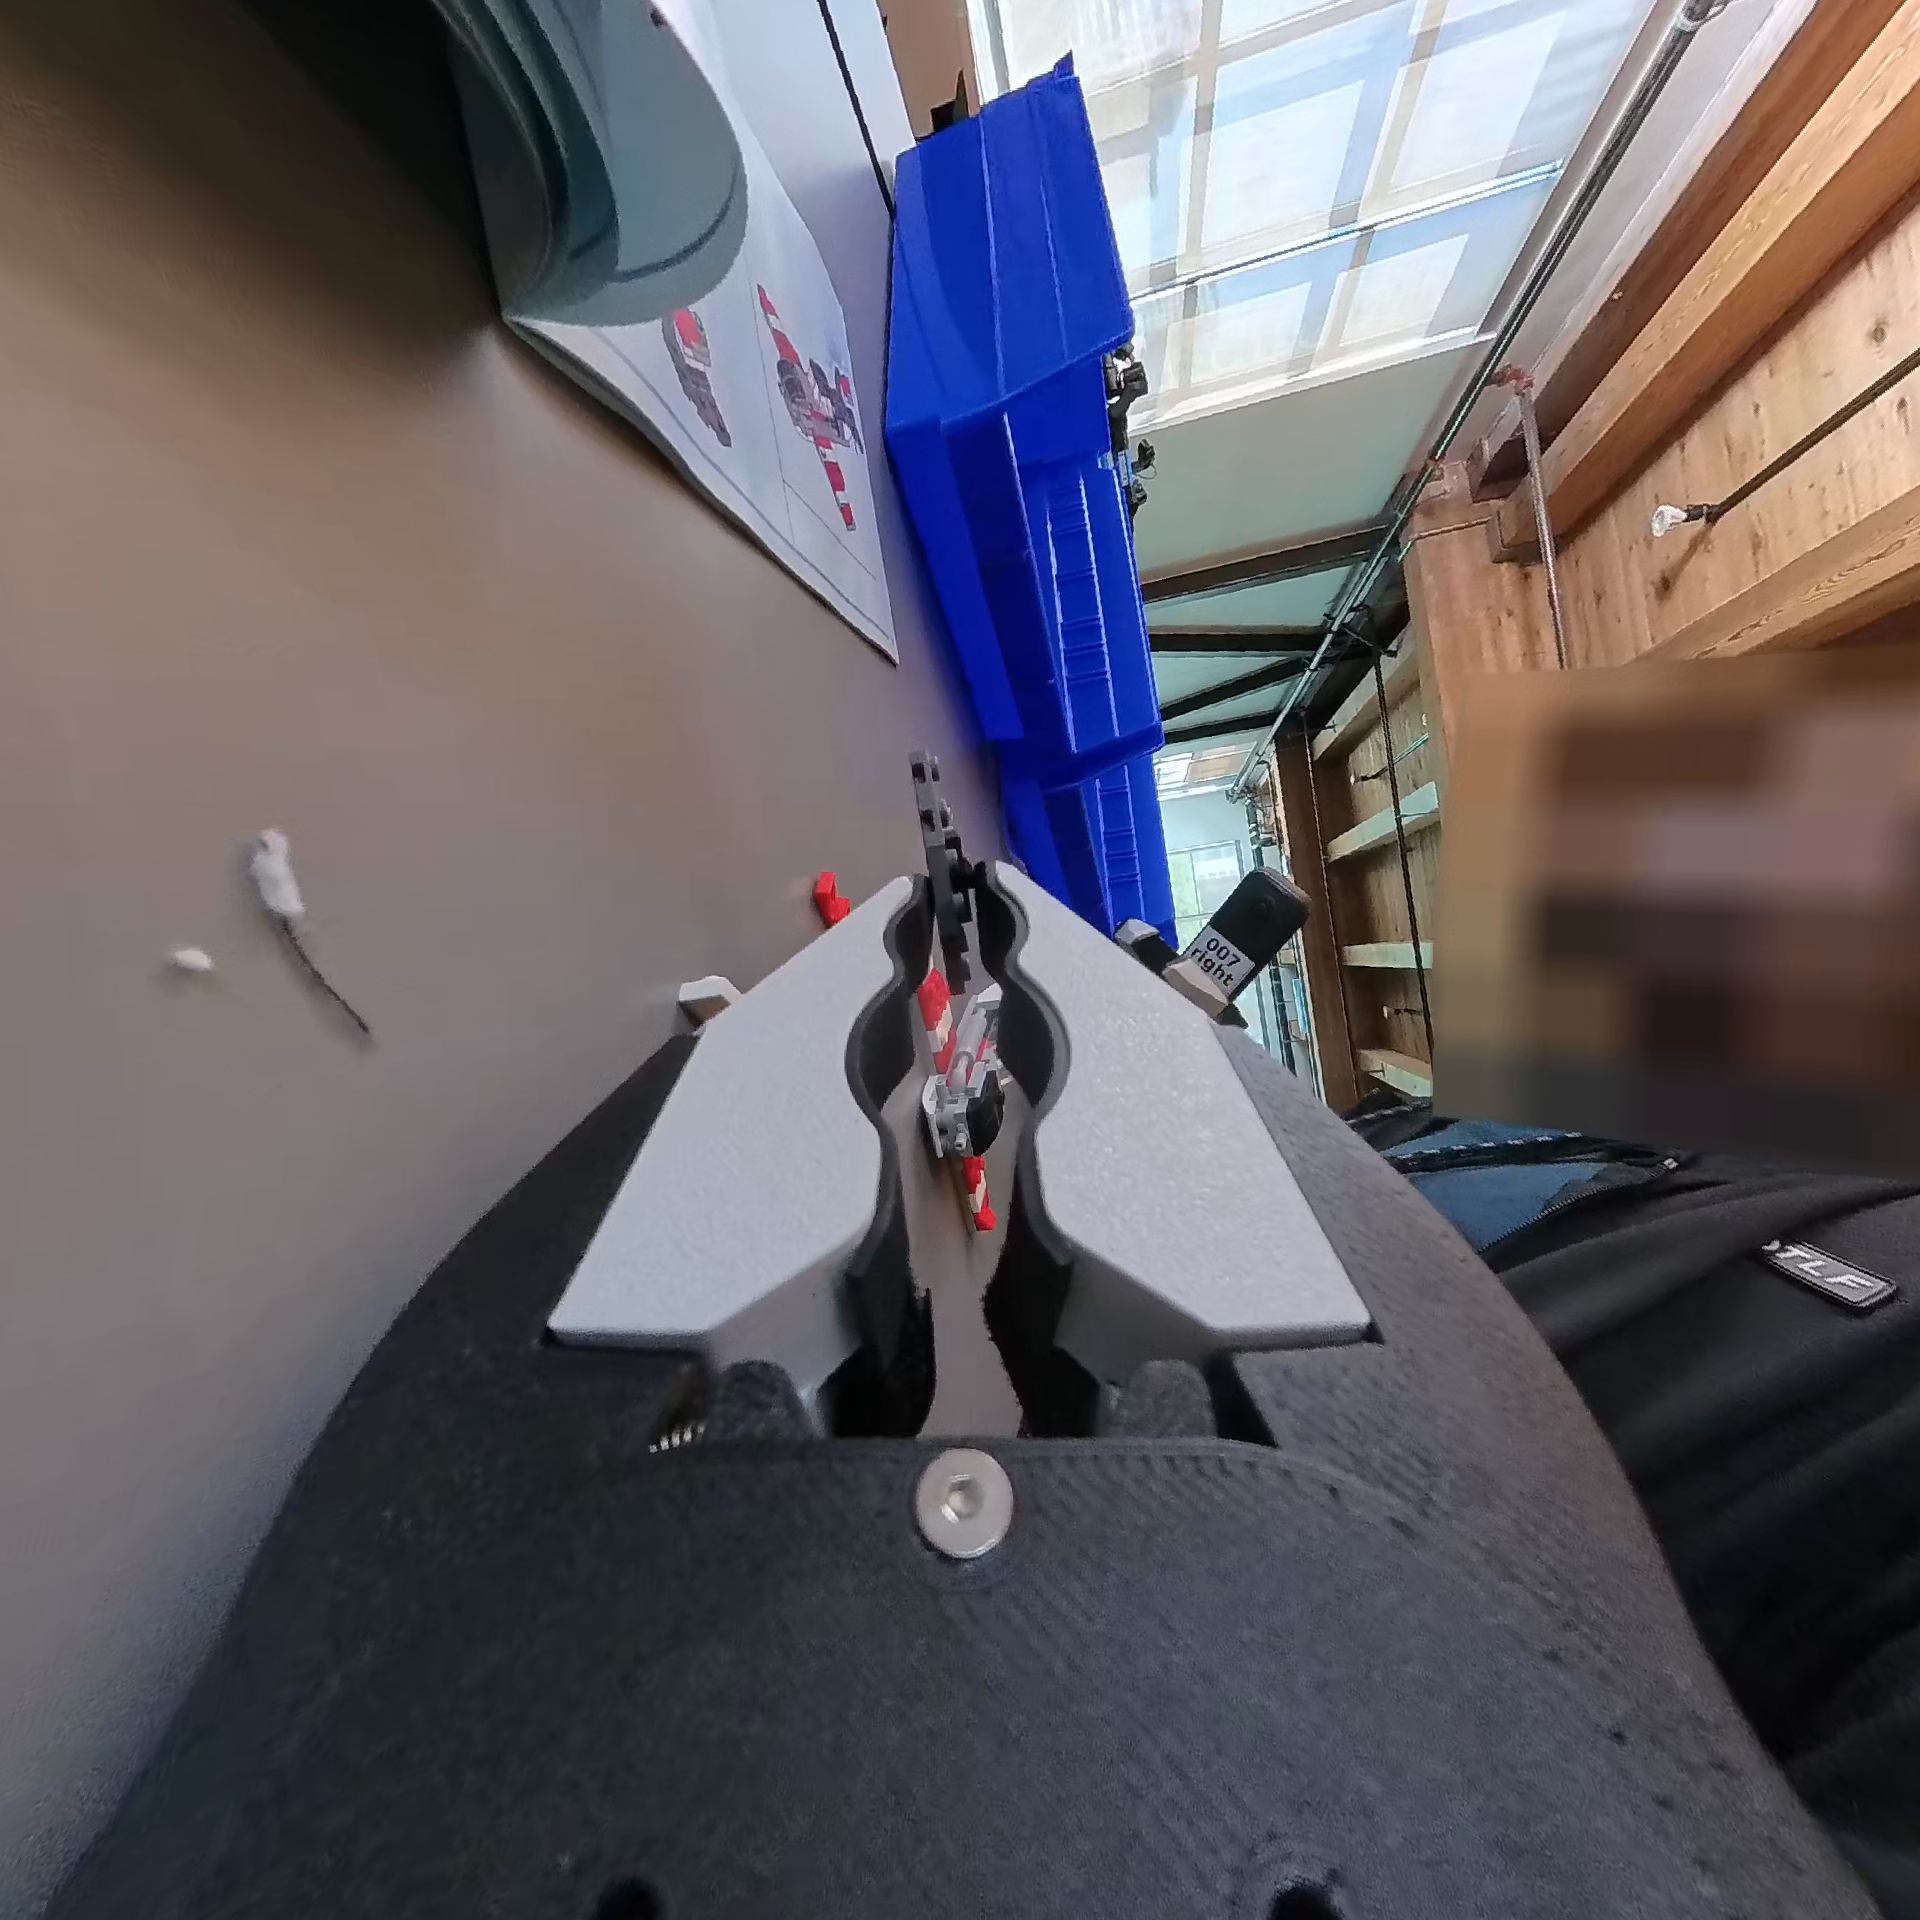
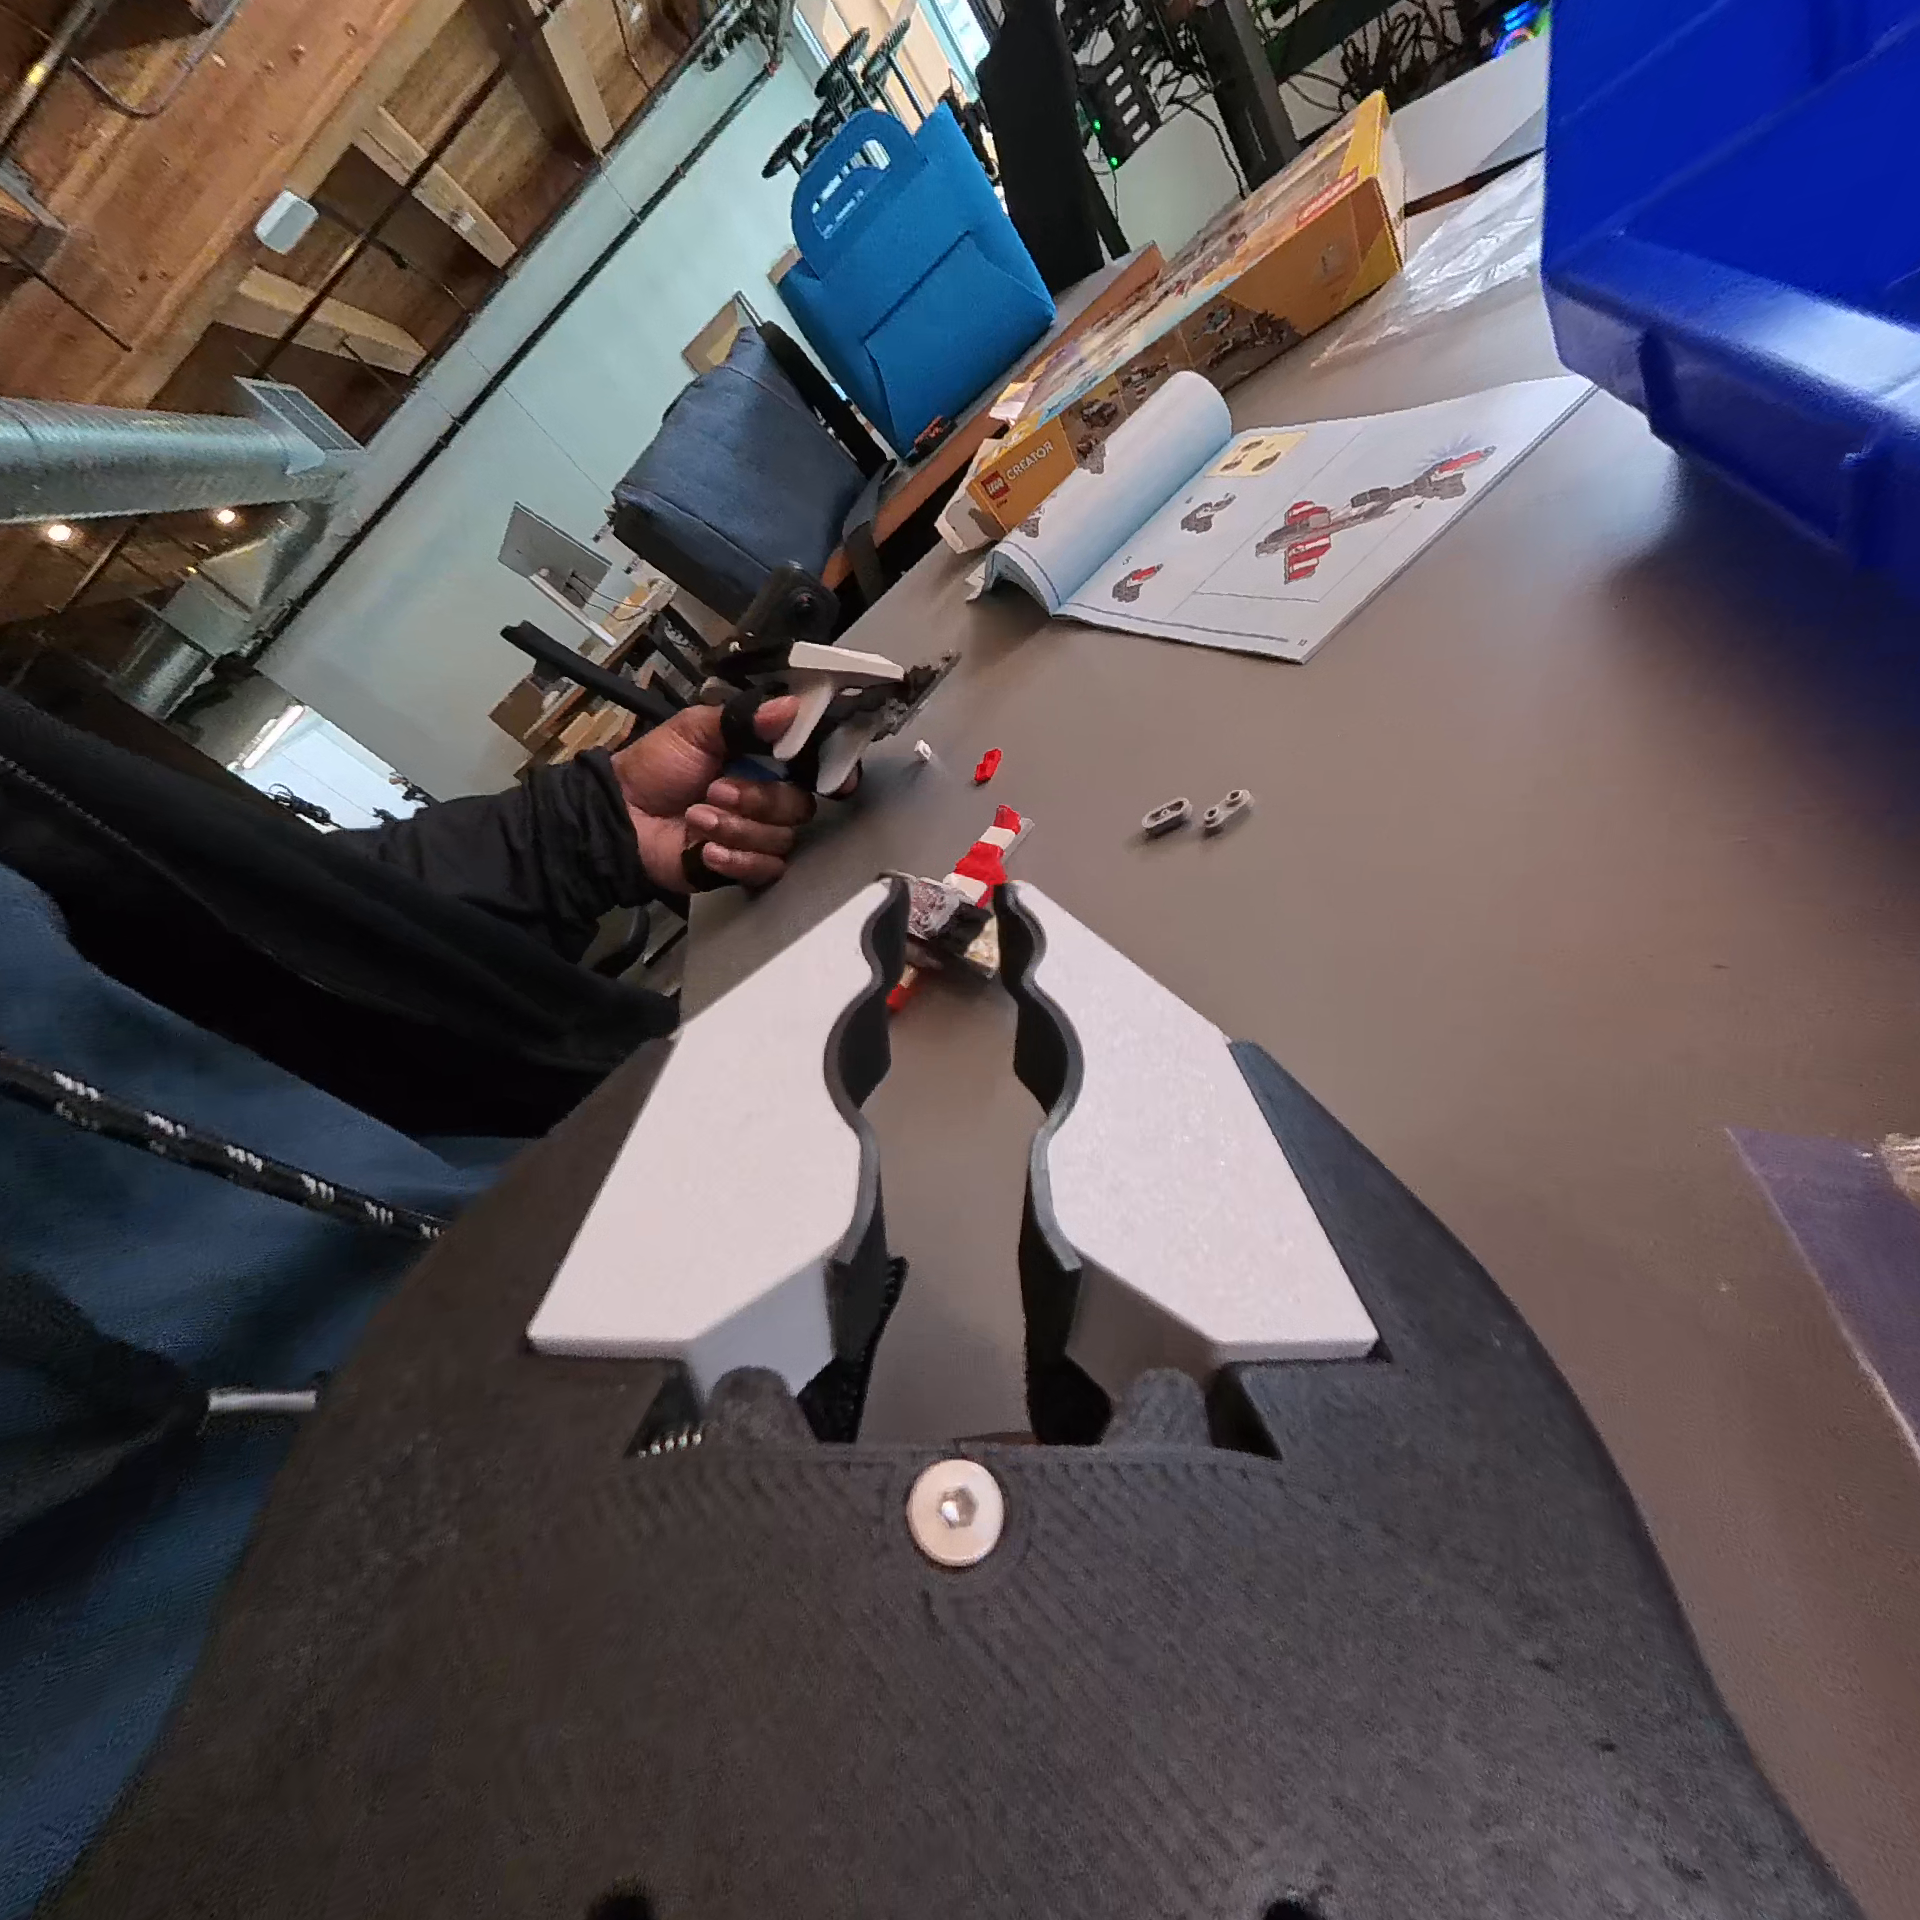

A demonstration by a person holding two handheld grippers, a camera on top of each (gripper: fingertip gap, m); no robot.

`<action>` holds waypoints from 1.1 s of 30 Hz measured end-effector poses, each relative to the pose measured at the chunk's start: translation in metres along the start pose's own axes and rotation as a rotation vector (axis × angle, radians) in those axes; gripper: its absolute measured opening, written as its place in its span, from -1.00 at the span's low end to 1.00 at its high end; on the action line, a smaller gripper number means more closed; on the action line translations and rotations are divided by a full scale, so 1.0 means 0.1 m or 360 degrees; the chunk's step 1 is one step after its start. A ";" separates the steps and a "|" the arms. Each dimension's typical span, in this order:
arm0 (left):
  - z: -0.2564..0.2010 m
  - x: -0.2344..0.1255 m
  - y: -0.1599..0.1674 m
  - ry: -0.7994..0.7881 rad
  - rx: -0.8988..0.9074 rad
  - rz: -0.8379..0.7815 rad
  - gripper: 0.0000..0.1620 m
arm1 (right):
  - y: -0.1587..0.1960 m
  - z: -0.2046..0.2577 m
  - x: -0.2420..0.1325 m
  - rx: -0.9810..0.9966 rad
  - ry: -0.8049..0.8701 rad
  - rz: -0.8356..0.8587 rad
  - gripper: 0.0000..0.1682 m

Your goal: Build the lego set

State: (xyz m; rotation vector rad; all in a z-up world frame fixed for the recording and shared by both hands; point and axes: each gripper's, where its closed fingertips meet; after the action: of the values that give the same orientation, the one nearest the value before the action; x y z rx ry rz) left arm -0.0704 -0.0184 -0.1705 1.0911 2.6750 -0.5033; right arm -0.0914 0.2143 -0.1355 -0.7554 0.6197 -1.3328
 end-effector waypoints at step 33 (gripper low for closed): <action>-0.30 -0.14 0.12 0.0306 0.0140 0.0042 -0.91 | -1.54 -2.89 -0.70 -0.0980 0.0328 0.2522 -0.60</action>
State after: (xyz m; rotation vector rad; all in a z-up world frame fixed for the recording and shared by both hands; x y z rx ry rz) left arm -0.0537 -0.0082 -0.1413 1.2572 2.8219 -0.5418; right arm -0.4195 0.2353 -0.1963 -0.3453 1.3993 0.2833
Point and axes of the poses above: each gripper's, where its closed fingertips meet, x out along the fingers, y out of its underside, z = x × y across the jaws, and after that the axes turned 13 degrees about -y, right-handed
